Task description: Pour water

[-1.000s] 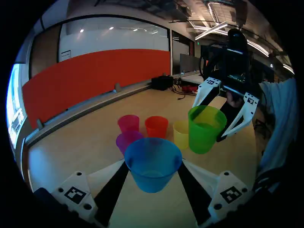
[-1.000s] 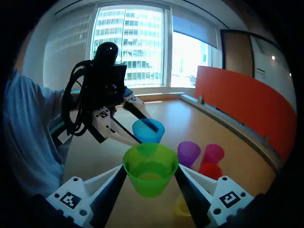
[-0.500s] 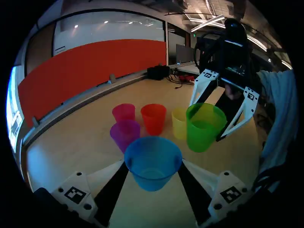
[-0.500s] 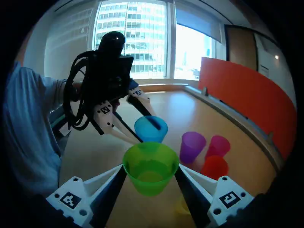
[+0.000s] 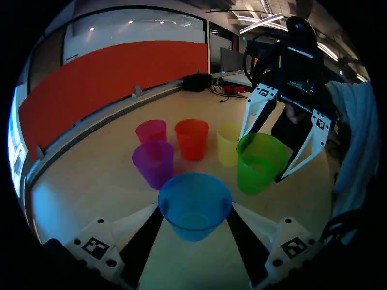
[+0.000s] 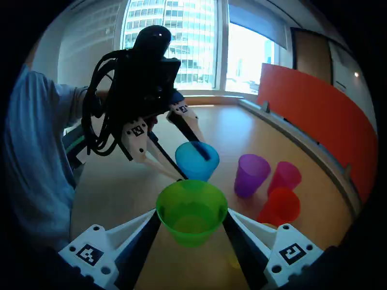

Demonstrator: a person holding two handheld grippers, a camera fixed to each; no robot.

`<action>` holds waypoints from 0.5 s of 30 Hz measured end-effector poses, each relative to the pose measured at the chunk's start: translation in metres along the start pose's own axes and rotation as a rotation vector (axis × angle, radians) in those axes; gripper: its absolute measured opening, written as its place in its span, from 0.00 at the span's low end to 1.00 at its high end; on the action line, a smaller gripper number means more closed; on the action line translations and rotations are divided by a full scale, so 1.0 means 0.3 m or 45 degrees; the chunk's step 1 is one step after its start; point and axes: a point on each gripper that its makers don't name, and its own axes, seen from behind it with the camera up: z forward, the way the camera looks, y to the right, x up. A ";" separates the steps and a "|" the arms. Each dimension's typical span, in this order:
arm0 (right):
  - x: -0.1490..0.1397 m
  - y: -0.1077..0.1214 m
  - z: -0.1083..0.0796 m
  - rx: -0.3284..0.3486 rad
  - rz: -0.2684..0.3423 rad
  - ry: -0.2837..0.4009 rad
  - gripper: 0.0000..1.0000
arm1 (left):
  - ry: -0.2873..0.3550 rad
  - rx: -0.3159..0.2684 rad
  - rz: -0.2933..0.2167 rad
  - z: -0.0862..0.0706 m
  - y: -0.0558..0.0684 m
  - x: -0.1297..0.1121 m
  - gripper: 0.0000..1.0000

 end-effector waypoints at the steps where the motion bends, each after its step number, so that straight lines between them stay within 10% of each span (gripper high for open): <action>1: -0.005 -0.001 0.003 0.001 -0.001 -0.005 0.90 | -0.004 -0.002 0.001 0.003 0.001 -0.004 0.86; 15: -0.056 -0.011 0.034 0.001 -0.009 -0.051 0.90 | -0.044 -0.022 0.013 0.043 0.011 -0.051 0.86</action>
